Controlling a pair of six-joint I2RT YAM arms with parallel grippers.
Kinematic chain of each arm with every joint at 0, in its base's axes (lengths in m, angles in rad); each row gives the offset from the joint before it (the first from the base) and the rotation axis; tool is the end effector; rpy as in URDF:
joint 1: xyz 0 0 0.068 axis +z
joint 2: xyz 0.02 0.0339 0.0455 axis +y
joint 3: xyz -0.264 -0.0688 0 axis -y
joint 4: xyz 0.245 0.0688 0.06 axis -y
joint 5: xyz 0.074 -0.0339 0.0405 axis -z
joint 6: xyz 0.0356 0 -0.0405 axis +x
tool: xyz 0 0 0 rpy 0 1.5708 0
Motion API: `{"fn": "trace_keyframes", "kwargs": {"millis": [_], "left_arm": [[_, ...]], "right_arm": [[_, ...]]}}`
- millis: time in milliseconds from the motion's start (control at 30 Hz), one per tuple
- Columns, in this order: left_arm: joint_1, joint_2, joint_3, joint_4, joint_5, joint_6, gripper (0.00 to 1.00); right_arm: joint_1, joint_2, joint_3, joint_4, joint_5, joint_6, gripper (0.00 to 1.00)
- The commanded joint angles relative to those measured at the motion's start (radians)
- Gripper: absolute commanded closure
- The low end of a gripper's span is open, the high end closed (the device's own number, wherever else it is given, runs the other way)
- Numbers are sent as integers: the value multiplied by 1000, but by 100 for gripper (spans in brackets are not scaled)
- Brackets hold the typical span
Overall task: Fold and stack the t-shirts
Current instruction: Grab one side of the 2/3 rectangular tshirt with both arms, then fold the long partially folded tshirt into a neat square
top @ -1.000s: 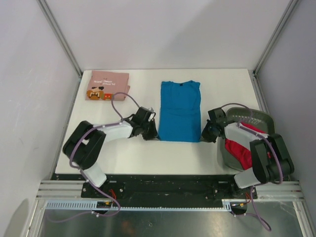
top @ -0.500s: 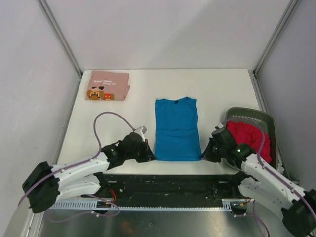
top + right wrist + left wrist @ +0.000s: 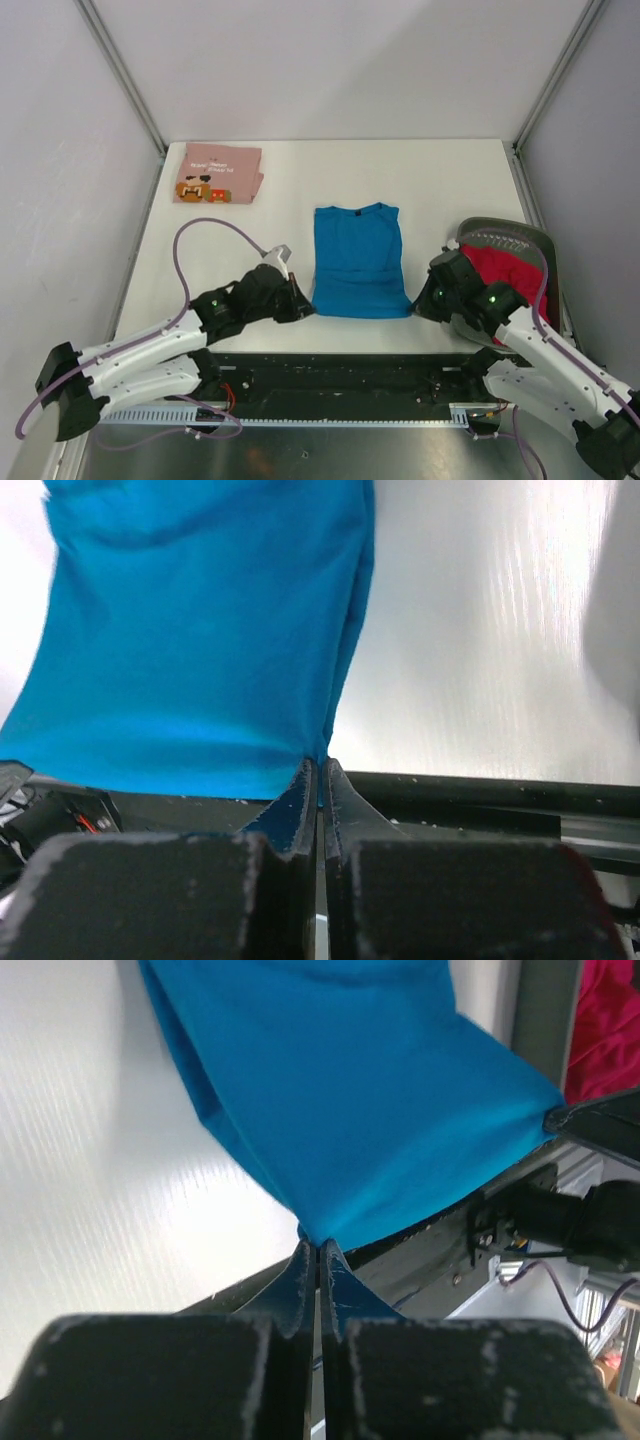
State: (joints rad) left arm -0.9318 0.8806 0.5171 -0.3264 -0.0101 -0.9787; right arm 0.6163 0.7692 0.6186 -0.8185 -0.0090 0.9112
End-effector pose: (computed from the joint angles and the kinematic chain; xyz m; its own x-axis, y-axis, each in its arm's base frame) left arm 0.1117 -0.1497 0.2163 -0.8740 -0.2149 -0.4358 0.1304 0.7602 -0.6364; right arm 0.1170 0.0833 0.2293 -0.8723 0.3505 -0.3410 0.1749 0.8748 0.4519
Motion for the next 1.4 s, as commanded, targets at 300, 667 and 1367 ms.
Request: {"fn": "trace_keyframes", "kwargs": {"millis": [300, 667, 1367], "left_arm": [[215, 281, 382, -48, -30, 203, 100], [324, 511, 576, -27, 29, 278, 100], [572, 1174, 1145, 7, 197, 327, 100]], "right_arm": [[-207, 324, 333, 120, 27, -216, 100], [-315, 561, 480, 259, -71, -302, 100], [-427, 1375, 1180, 352, -205, -301, 100]]}}
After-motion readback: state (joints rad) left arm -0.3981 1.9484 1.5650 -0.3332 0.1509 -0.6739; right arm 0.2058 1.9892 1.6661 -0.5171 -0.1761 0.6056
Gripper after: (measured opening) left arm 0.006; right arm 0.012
